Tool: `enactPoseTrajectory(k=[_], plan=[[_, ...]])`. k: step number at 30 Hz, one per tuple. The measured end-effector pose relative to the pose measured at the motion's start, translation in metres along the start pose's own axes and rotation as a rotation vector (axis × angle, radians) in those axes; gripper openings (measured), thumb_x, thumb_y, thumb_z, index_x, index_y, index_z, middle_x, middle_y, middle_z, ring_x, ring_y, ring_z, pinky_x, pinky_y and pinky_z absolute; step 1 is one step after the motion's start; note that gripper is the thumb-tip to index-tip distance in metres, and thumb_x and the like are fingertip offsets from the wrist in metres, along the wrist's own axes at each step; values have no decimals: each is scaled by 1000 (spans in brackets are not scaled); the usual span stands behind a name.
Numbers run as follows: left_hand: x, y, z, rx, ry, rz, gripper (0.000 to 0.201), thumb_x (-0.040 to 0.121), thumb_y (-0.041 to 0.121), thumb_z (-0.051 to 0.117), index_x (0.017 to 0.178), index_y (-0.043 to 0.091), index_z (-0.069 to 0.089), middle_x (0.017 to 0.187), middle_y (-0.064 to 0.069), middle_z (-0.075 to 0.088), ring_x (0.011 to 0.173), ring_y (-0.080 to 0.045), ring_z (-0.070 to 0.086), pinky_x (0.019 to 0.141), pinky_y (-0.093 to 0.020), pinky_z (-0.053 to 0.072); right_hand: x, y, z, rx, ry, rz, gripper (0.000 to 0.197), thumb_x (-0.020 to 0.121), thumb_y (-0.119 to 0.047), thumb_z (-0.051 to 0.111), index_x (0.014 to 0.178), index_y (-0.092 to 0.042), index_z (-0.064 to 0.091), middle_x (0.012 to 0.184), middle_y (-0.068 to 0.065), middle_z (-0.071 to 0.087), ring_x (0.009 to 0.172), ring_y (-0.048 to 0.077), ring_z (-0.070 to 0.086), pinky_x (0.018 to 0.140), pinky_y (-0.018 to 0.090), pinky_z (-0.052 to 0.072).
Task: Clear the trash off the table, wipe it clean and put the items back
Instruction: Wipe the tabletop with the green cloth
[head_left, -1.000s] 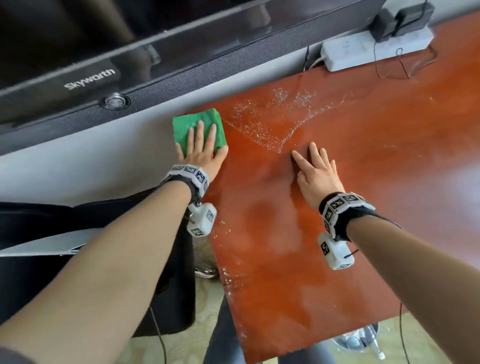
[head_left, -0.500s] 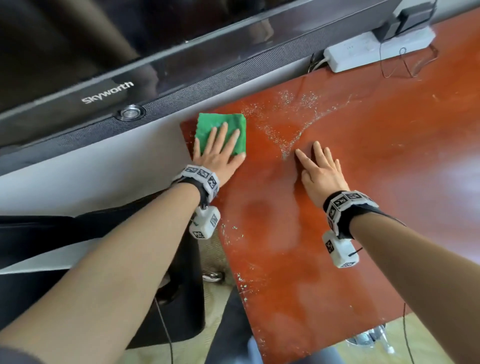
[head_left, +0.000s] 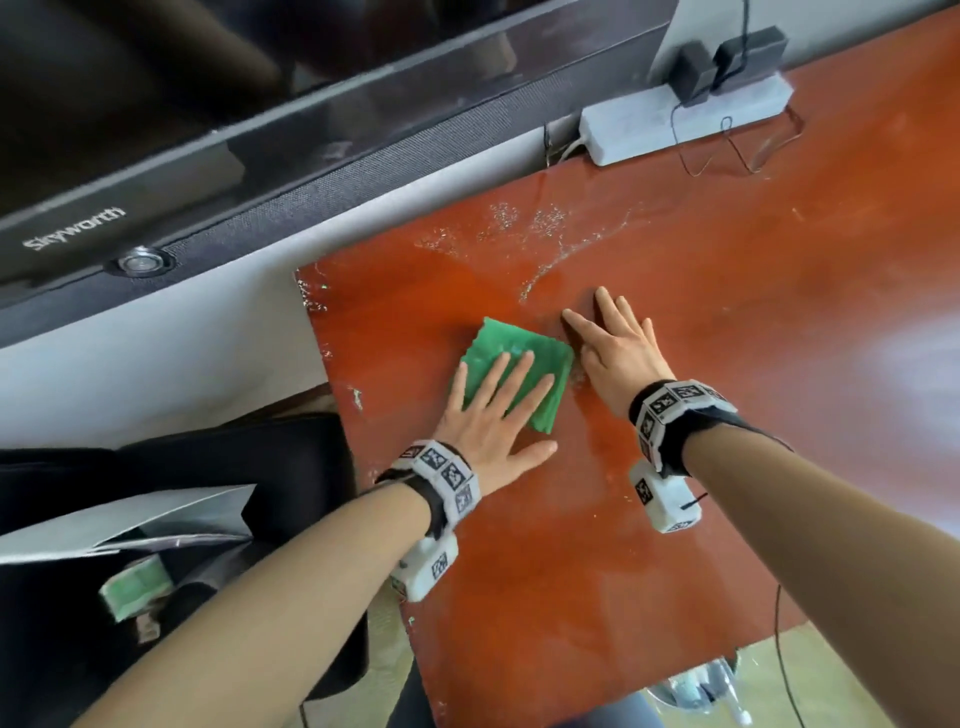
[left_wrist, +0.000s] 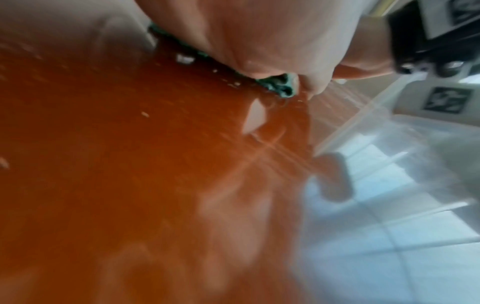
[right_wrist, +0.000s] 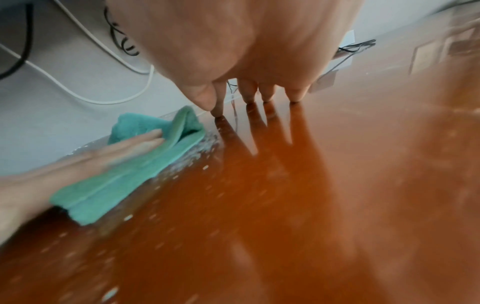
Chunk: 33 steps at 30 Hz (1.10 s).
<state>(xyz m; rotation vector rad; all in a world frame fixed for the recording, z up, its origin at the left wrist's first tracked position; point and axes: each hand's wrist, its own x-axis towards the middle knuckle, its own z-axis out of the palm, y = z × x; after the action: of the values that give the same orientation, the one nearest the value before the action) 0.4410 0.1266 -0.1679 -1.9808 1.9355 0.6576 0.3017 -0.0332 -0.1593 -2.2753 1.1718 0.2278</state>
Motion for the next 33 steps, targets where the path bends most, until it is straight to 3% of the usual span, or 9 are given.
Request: enactPoseTrajectory(k=[3,8,10,13,16,22,25,27,33], plan=[[29,-27,-12,-27,57,-115,74,93,73,6,154,38,-19,159,9,-33,149,-17,-27,119,-60,-5,9,25,-18,9,-4,11,55,101,-20,30,154,-36,28,166,4,-1,152,27,-3,123,49,2],[102,-48,-63,-404,149,-616,76,93,74,13,157,38,-8,164,6,-22,151,-18,-18,118,-61,-9,12,66,-38,-4,8,-5,57,101,-16,30,155,-35,25,166,4,-1,152,26,-4,123,47,1],[120,-18,-72,-392,145,-599,82,90,78,13,157,35,-7,164,3,-22,151,-22,-19,116,-63,-10,12,78,-41,-12,14,-33,59,100,-15,32,155,-35,25,166,4,-1,152,27,-3,123,48,1],[123,48,-65,-186,114,-263,85,88,80,11,157,34,-11,163,3,-25,151,-23,-21,117,-64,-9,17,87,-45,-11,21,-60,59,99,-14,34,154,-34,27,166,4,0,152,28,-2,122,49,1],[127,51,-64,-99,96,-154,77,92,75,11,156,39,-11,163,9,-24,151,-16,-20,118,-61,-4,24,92,-52,4,22,-55,59,99,-14,34,153,-35,29,166,4,1,152,27,-2,122,49,0],[156,-46,-91,-414,197,-633,67,98,66,18,157,41,-1,165,10,-15,153,-15,-12,120,-58,-6,35,100,-63,28,3,-25,59,99,-14,33,153,-38,30,166,2,-1,152,25,-4,123,46,-1],[150,-59,-93,-440,182,-756,74,96,69,18,158,35,-1,166,5,-15,153,-19,-12,119,-61,-4,34,101,-60,31,14,-41,61,98,-13,34,153,-38,29,166,2,-1,152,26,-4,122,47,-2],[148,-41,-86,-367,192,-706,82,92,75,18,158,33,-6,165,1,-18,152,-22,-14,117,-63,-6,34,101,-58,19,28,-56,63,97,-12,35,153,-38,27,166,3,-2,152,27,-4,122,48,-2],[149,29,-75,-55,120,-160,82,89,78,11,156,36,-11,164,5,-22,151,-20,-19,118,-62,-3,43,104,-61,-12,29,-65,63,97,-12,35,154,-37,27,166,3,1,152,29,-1,122,52,0]])
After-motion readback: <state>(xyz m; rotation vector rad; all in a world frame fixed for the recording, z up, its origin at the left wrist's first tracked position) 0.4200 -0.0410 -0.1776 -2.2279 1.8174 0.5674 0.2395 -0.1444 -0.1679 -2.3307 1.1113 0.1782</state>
